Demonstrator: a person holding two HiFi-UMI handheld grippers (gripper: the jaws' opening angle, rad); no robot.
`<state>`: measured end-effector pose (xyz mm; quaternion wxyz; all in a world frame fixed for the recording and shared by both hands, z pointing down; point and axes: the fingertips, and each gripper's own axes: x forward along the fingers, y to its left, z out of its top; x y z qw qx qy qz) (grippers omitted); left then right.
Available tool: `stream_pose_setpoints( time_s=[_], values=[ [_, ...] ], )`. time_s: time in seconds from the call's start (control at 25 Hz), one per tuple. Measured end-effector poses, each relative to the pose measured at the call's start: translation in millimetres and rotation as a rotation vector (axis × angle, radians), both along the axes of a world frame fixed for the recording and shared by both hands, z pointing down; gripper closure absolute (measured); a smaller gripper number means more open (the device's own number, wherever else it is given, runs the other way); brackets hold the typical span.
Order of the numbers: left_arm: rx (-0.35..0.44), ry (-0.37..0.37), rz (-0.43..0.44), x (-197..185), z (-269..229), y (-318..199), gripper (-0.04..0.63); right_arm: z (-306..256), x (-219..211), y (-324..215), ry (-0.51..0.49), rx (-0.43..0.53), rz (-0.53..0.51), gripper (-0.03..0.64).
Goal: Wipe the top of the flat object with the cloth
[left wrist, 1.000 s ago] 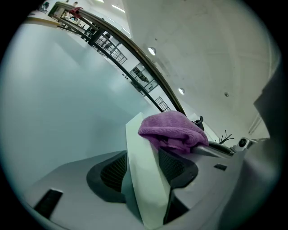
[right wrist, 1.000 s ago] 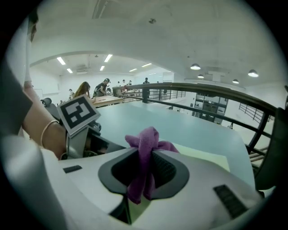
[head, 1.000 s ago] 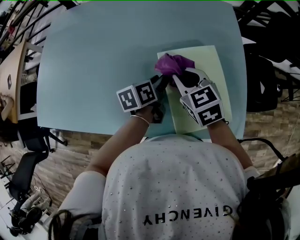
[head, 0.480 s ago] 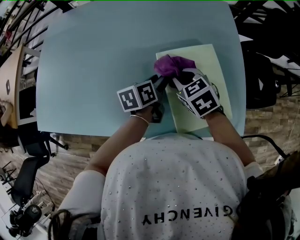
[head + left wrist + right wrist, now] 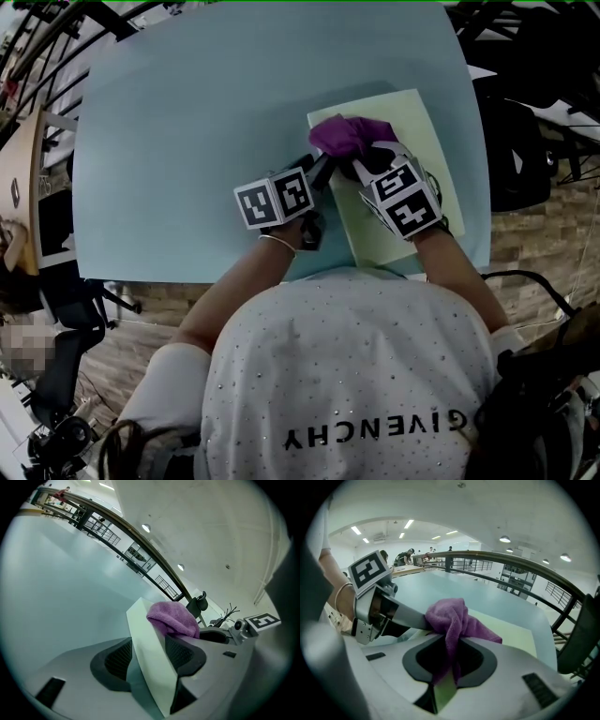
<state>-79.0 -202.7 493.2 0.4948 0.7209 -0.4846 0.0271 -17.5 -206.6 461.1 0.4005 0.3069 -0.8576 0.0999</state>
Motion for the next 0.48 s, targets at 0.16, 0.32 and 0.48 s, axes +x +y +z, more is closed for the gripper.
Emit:
stream_pose_setpoints(
  time_s=[0.16, 0.32, 0.48],
  values=[
    [0.005, 0.004, 0.01, 2.2, 1.5, -0.7, 0.37, 2.1, 11.3, -3.4, 0.003, 0.006, 0.027, 0.549],
    [0.004, 0.002, 0.015, 4.1, 2.1, -1.0, 0.37, 2.8, 23.0, -7.0, 0.008, 0.009, 0.054, 0.549],
    [0.011, -0.005, 0.014, 6.1, 3.2, -1.4, 0.37, 4.0, 34.7, -11.1, 0.008, 0.014, 0.081, 0.549]
  ],
)
